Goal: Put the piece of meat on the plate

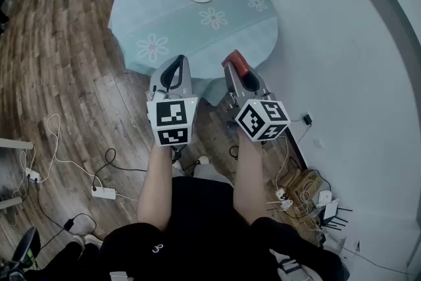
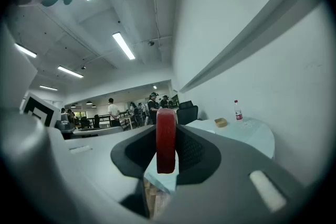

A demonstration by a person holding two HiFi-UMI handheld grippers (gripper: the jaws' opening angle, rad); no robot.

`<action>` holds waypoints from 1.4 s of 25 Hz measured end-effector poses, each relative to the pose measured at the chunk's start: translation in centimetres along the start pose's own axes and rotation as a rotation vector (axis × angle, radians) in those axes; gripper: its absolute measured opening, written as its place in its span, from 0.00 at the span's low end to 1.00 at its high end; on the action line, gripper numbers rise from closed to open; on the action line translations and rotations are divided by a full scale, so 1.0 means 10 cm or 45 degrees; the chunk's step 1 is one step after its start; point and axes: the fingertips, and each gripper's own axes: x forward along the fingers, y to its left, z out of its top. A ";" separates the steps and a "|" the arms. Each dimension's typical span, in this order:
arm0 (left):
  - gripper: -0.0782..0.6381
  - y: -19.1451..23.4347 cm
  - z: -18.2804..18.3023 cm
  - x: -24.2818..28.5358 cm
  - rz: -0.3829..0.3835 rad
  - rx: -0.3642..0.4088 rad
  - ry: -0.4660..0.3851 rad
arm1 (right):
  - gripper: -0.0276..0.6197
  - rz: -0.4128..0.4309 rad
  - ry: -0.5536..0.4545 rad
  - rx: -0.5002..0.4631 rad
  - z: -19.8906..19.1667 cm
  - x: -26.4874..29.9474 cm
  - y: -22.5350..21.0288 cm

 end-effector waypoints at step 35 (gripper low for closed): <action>0.10 0.45 0.06 0.82 0.053 -0.061 -0.027 | 0.20 0.050 0.020 -0.017 0.16 0.87 -0.43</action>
